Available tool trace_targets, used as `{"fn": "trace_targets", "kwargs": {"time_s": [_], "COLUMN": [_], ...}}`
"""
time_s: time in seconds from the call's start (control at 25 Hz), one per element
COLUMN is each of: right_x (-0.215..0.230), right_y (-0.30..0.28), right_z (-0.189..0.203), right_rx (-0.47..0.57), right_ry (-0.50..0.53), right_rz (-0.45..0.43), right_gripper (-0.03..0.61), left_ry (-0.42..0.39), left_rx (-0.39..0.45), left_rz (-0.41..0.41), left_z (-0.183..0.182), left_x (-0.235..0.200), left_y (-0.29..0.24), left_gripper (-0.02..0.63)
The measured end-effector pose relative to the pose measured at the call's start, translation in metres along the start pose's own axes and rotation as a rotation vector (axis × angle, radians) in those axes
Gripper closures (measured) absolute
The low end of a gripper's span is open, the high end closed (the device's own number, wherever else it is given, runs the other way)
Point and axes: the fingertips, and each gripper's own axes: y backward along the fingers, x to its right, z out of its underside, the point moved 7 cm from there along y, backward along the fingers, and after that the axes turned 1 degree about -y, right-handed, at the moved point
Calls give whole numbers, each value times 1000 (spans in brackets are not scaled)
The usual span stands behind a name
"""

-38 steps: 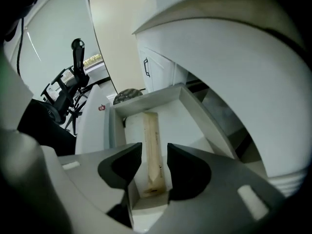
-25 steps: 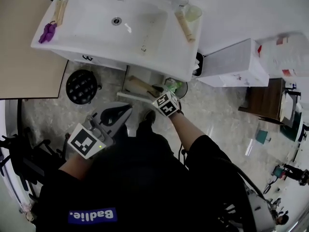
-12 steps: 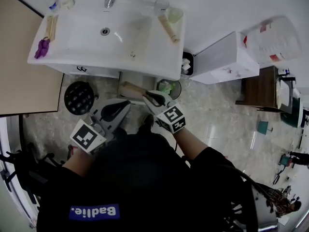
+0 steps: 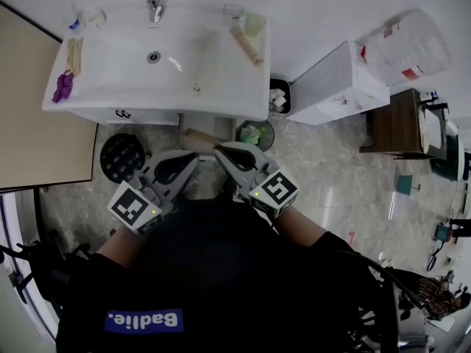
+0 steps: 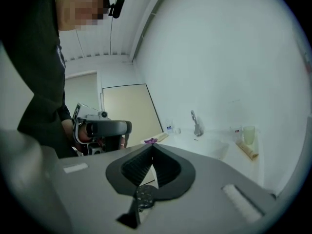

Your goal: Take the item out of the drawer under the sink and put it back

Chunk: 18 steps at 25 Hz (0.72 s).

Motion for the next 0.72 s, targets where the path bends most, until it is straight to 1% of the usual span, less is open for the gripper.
{"fn": "trace_targets", "kwargs": {"time_s": [0.32,0.72], "right_x": [-18,-26], "right_y": [15,20], "right_z": [-21,-22], "right_rx": [69,74], "right_ry": [28,49], "right_rz": [-23,-33], "right_gripper": [577,577], "left_ry": [-16,-19], "left_rx": [2,-5], "left_rz": [20,31], "left_z": [-5,-1], "left_x": [9,18], "left_y": [-3,-3], "left_gripper": [609,609]}}
